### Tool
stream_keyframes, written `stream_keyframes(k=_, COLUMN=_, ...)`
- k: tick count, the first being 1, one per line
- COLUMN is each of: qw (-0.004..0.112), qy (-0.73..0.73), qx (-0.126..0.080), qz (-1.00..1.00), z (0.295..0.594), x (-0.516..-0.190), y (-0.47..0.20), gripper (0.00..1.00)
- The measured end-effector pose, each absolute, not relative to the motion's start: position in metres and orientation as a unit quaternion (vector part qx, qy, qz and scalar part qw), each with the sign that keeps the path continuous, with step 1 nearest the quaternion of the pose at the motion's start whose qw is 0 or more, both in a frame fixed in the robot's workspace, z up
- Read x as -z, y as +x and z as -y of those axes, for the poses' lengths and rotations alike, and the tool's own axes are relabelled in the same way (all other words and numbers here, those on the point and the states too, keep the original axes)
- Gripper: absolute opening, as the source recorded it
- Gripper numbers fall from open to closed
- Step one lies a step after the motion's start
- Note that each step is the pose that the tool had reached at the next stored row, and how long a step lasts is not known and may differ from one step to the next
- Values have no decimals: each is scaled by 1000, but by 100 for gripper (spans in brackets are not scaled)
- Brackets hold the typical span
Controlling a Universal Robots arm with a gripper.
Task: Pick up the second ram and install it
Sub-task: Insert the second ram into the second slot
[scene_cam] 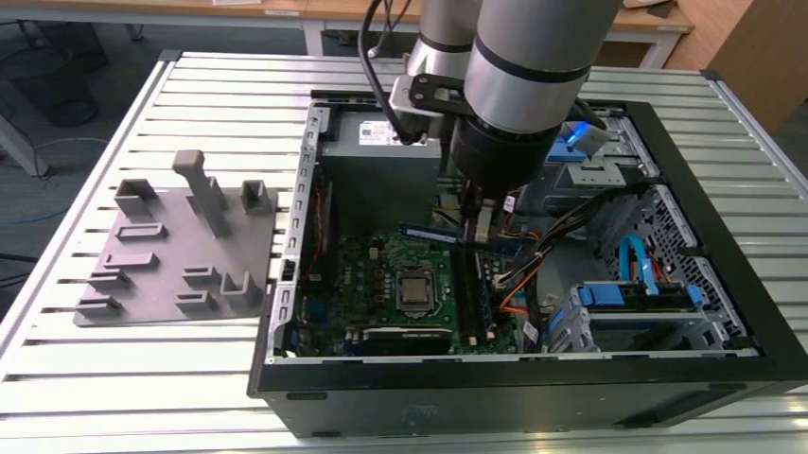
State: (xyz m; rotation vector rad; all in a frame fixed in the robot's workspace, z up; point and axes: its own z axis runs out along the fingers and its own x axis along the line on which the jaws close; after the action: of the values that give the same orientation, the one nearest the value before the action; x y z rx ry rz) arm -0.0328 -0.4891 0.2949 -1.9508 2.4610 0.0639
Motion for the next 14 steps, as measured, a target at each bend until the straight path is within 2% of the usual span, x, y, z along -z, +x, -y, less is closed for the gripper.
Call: stream_keyframes(k=14, qw=2, qy=-562, qx=-20, qz=-827, z=489, x=-295, y=-33, gripper=14)
